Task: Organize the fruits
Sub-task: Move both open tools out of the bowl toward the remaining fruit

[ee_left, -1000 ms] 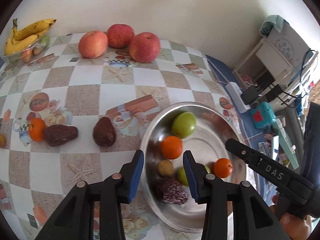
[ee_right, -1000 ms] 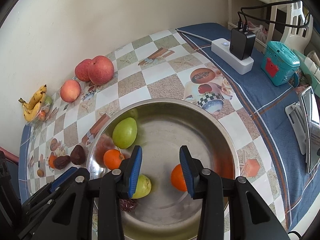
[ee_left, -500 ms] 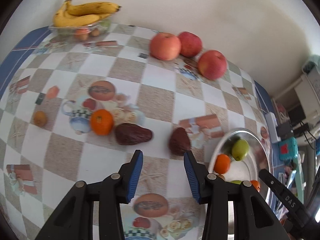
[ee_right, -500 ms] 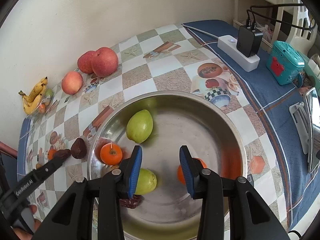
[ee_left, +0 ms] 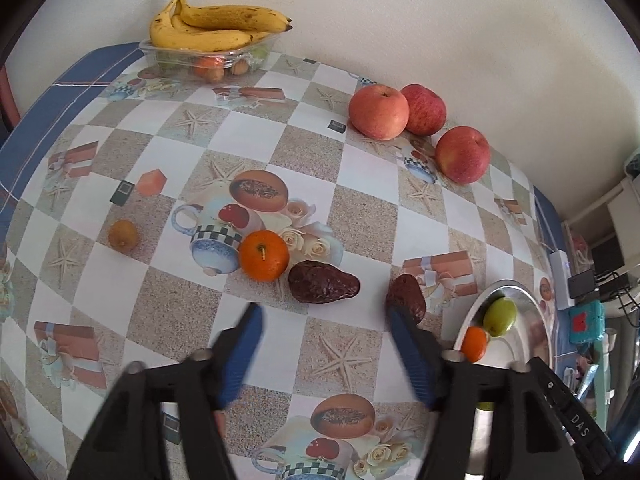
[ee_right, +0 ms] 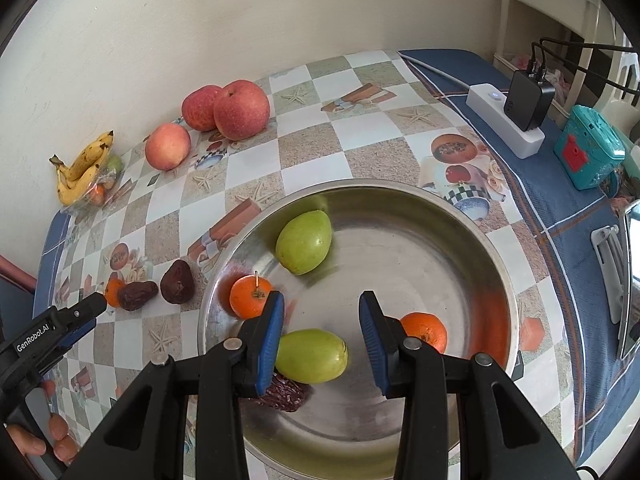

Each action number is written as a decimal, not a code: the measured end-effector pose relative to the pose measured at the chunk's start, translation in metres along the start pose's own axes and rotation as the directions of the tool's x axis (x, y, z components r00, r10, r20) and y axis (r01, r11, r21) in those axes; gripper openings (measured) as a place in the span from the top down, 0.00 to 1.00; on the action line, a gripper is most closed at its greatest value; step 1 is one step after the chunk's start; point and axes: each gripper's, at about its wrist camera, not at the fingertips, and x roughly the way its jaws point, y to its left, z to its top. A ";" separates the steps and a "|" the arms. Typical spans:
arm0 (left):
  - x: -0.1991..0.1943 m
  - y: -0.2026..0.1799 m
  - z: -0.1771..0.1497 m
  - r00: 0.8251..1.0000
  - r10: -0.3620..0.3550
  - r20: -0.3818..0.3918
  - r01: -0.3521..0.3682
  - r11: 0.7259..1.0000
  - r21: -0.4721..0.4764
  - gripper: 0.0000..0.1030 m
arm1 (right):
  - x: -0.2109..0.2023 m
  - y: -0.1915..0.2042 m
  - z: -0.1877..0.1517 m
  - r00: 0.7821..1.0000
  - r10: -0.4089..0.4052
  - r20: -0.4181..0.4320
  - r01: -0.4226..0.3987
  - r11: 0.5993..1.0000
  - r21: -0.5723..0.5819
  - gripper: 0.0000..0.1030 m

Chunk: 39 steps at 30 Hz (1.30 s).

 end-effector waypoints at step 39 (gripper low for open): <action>-0.012 0.019 0.010 0.890 0.451 0.076 -0.455 0.889 0.059 0.00 | -0.014 0.047 -0.006 0.986 -0.113 0.122 0.126 0.987 -0.099 0.12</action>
